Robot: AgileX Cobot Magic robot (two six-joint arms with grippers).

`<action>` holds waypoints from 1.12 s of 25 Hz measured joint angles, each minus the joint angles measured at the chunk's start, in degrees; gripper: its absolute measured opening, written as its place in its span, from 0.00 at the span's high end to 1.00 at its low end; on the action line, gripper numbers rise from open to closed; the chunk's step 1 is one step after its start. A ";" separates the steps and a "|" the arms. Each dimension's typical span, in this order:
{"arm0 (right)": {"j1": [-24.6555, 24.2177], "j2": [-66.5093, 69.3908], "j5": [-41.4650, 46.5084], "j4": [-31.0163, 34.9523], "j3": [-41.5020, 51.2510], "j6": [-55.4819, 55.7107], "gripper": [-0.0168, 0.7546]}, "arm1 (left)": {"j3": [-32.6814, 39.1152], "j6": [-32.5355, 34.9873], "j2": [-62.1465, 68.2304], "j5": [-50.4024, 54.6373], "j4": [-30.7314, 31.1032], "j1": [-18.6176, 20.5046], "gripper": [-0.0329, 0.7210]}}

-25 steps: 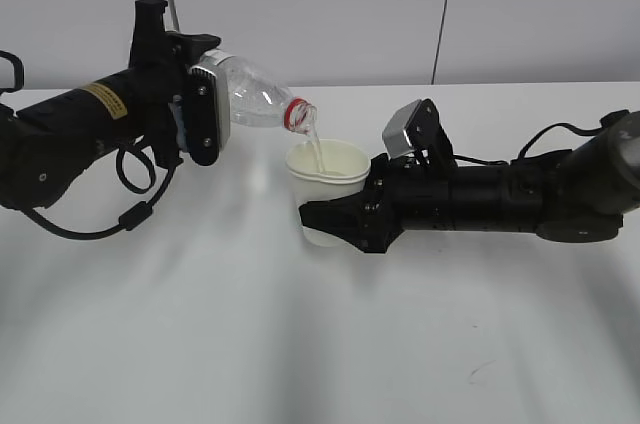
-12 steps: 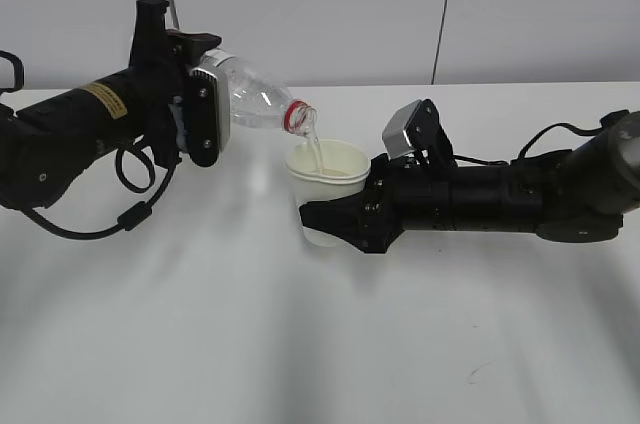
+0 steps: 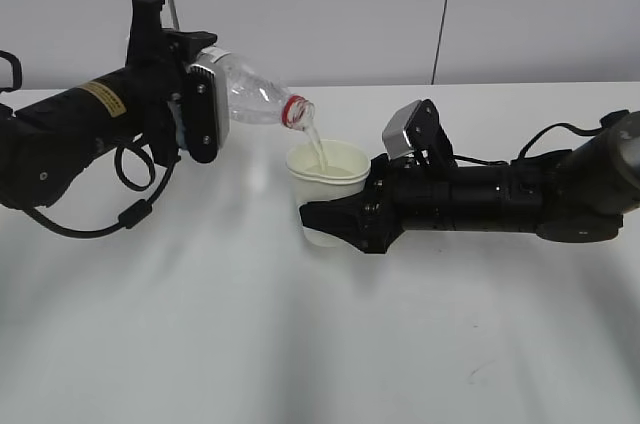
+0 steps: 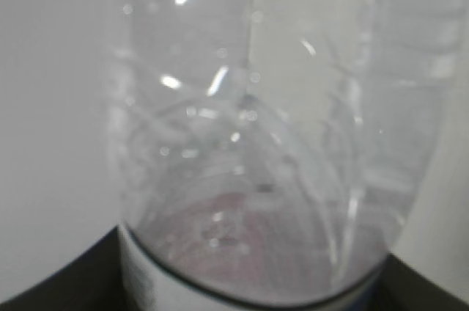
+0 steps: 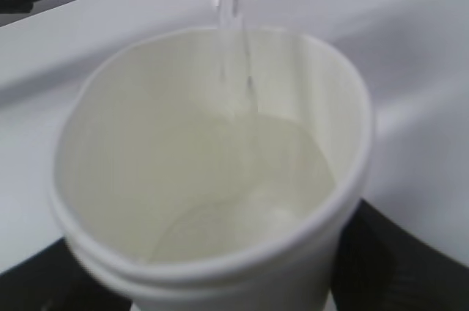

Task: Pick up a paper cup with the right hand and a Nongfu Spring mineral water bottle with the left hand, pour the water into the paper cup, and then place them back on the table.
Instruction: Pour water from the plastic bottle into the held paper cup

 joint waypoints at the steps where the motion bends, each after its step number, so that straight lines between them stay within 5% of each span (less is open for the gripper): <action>1: 0.00 0.00 0.00 0.00 0.00 0.00 0.31 | 0.00 0.00 0.00 0.00 -0.40 0.00 0.42; 19: 0.00 0.00 0.00 3.03 0.00 -1.57 0.31 | 0.00 -1.30 0.00 0.34 -12.26 -4.14 0.42; 28: 0.00 0.00 0.00 8.86 0.00 -3.94 0.31 | 0.00 -23.32 0.00 0.35 -18.75 -4.57 0.42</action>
